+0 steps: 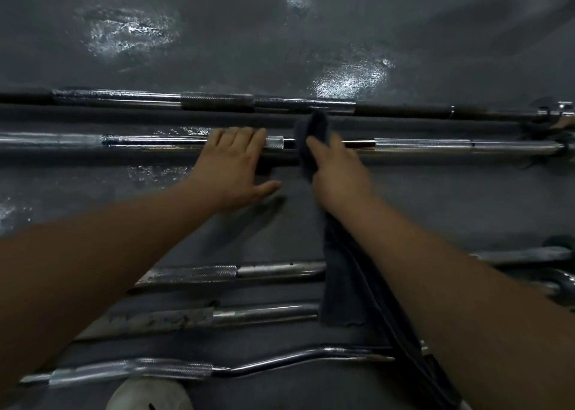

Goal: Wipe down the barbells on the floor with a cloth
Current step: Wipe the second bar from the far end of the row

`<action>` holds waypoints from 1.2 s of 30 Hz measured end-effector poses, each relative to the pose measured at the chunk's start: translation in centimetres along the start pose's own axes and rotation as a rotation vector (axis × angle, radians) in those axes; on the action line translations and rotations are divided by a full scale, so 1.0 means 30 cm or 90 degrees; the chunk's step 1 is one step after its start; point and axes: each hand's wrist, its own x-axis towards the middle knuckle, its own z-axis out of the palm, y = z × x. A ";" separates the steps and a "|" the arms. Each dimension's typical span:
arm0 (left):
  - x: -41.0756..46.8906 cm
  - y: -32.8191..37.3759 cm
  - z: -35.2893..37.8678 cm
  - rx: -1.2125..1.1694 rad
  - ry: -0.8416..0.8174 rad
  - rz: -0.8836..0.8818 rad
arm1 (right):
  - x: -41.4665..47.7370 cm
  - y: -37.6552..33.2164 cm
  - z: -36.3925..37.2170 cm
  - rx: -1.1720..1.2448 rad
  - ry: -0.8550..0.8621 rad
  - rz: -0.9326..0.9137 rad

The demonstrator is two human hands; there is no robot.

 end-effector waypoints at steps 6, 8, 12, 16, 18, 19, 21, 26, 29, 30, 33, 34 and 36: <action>0.008 0.017 -0.013 -0.048 -0.022 -0.023 | -0.004 0.196 -0.049 -0.045 0.052 0.184; -0.009 0.033 -0.036 -0.069 -0.040 -0.031 | -0.036 0.098 -0.026 -0.021 0.041 0.138; -0.091 0.053 -0.075 -0.124 -0.037 -0.014 | -0.157 -0.042 0.019 -0.010 -0.047 -0.078; -0.183 0.074 -0.047 -0.078 0.004 -0.001 | -0.212 0.197 -0.009 0.010 0.045 0.182; -0.181 0.095 -0.031 -0.060 0.000 -0.010 | -0.245 0.201 -0.003 0.024 0.050 0.280; -0.179 0.114 -0.023 -0.061 -0.022 -0.007 | -0.253 0.151 0.011 0.041 0.043 0.260; -0.193 0.157 -0.004 -0.074 -0.075 0.008 | -0.272 0.009 0.040 0.051 -0.005 0.132; -0.290 0.161 -0.028 -0.092 -0.094 0.065 | -0.317 0.047 0.027 -0.002 -0.078 0.013; -0.351 0.187 -0.027 -0.110 -0.065 0.056 | -0.342 0.232 0.004 0.019 -0.005 0.206; -0.377 0.210 -0.015 -0.107 -0.065 0.048 | -0.351 0.233 0.004 0.028 -0.002 0.230; -0.461 0.299 0.024 -0.077 -0.097 0.046 | -0.382 0.083 0.035 -0.002 -0.050 0.138; -0.484 0.315 0.039 -0.073 -0.100 0.043 | -0.397 0.028 0.048 -0.017 -0.058 0.076; -0.511 0.318 0.068 -0.068 -0.099 0.049 | -0.411 0.003 0.053 -0.029 -0.054 -0.019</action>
